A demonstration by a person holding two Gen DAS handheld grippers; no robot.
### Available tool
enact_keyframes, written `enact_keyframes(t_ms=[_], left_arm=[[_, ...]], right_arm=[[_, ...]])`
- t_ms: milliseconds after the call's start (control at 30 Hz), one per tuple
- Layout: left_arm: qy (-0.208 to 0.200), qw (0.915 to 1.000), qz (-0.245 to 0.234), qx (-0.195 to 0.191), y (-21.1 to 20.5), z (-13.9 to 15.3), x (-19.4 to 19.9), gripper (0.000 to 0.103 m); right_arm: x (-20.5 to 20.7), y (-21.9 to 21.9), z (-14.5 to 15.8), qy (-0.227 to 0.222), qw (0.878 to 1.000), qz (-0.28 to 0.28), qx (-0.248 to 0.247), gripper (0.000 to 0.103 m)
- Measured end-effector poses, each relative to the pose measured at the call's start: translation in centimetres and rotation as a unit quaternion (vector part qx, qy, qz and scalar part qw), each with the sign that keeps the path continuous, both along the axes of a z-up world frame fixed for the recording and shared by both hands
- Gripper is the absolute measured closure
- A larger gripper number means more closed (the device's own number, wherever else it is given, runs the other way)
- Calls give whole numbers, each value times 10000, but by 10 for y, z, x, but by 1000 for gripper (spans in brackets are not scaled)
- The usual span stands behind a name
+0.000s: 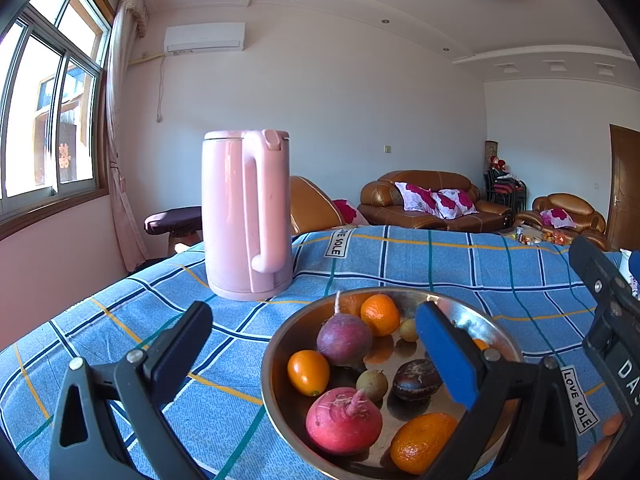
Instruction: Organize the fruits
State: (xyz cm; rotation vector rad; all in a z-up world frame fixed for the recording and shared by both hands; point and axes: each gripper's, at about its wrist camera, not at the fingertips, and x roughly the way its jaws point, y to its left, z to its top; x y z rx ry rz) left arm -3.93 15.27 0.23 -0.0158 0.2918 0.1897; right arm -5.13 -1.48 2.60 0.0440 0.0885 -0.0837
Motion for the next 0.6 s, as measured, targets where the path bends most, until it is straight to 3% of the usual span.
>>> enact_keyframes(t_ms=[600], left_arm=[[32, 10000, 1, -13, -1, -1, 1, 0]], right_arm=[[0, 0, 0, -5, 10000, -12, -10, 11]])
